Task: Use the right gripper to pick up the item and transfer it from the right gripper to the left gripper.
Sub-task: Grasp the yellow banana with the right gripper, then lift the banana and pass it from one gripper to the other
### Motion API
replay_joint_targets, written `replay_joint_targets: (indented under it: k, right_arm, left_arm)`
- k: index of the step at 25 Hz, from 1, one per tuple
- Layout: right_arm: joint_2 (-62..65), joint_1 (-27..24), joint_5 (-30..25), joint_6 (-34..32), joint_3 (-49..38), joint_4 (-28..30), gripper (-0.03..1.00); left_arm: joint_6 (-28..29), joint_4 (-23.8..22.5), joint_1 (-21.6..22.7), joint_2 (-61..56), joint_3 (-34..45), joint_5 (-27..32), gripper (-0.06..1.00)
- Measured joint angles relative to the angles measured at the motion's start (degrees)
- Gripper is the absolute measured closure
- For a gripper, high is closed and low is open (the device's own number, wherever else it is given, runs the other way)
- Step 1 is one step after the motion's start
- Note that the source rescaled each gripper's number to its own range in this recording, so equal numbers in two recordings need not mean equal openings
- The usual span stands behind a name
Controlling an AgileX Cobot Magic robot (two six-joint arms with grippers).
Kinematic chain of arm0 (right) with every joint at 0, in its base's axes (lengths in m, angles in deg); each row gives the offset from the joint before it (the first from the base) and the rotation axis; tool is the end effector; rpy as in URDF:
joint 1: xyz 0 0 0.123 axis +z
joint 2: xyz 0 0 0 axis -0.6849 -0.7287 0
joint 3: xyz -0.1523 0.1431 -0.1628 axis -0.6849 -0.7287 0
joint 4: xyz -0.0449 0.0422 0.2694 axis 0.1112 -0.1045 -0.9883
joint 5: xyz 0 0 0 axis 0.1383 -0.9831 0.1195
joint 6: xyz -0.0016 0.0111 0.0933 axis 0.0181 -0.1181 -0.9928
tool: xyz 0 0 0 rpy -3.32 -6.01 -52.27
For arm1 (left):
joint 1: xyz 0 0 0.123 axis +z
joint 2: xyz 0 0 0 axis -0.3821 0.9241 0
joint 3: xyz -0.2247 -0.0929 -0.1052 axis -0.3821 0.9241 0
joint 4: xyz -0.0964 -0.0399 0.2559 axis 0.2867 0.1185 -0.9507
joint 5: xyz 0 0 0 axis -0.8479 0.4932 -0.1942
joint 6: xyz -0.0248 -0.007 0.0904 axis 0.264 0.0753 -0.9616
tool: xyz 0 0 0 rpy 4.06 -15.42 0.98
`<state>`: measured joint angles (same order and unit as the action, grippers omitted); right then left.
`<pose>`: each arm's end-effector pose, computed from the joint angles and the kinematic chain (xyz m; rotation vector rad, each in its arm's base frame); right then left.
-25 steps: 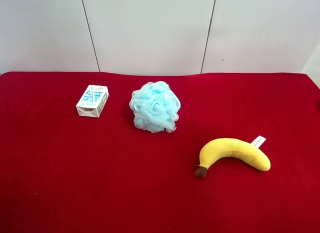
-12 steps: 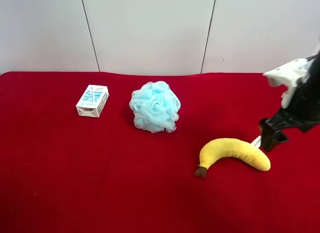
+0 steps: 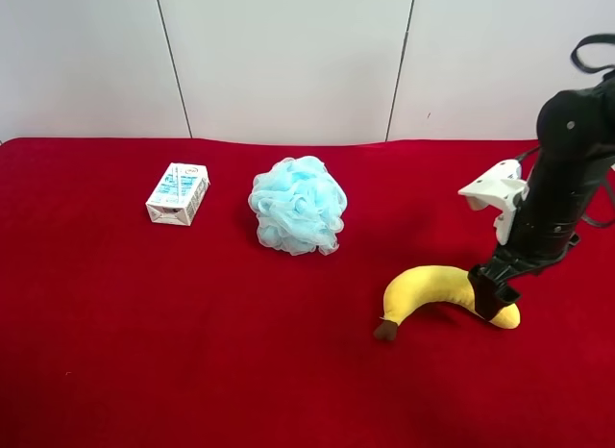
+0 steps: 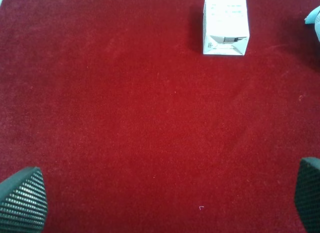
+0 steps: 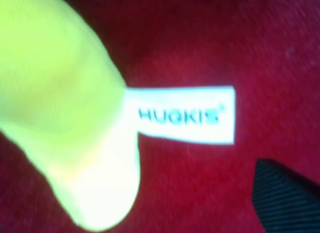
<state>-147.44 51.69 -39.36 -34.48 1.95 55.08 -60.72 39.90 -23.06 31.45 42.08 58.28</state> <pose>0.2870 0.0385 0.0917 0.9858 -2.9488 0.0596 0.0375 -0.0020 0.2906 0.0351 2.0347 -0.0160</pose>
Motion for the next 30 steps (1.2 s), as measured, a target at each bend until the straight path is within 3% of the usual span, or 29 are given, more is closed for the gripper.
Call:
replay_joint_targets:
  k: [7,9,12,18,19,30]
  right_arm:
    - [-4.8,0.0,1.9,0.8,0.1,-0.5,-0.02]
    - [-5.0,0.0,2.4,0.8,0.1,-0.6,0.05]
    - [-5.0,0.0,2.9,0.8,0.1,-0.7,0.29]
    - [-5.0,0.0,2.8,0.8,0.1,-0.8,0.92]
    - [-5.0,0.0,2.7,0.8,0.1,-0.9,0.96]
    - [5.8,0.2,2.3,0.8,0.1,-2.4,0.97]
  left_arm:
    - [0.0,0.0,0.0,0.0,0.0,0.0,-0.06]
    - [0.0,0.0,0.0,0.0,0.0,0.0,-0.06]
    - [0.0,0.0,0.0,0.0,0.0,0.0,-0.06]
    - [0.0,0.0,0.0,0.0,0.0,0.0,-0.06]
    - [0.0,0.0,0.0,0.0,0.0,0.0,-0.06]
    - [0.0,0.0,0.0,0.0,0.0,0.0,-0.06]
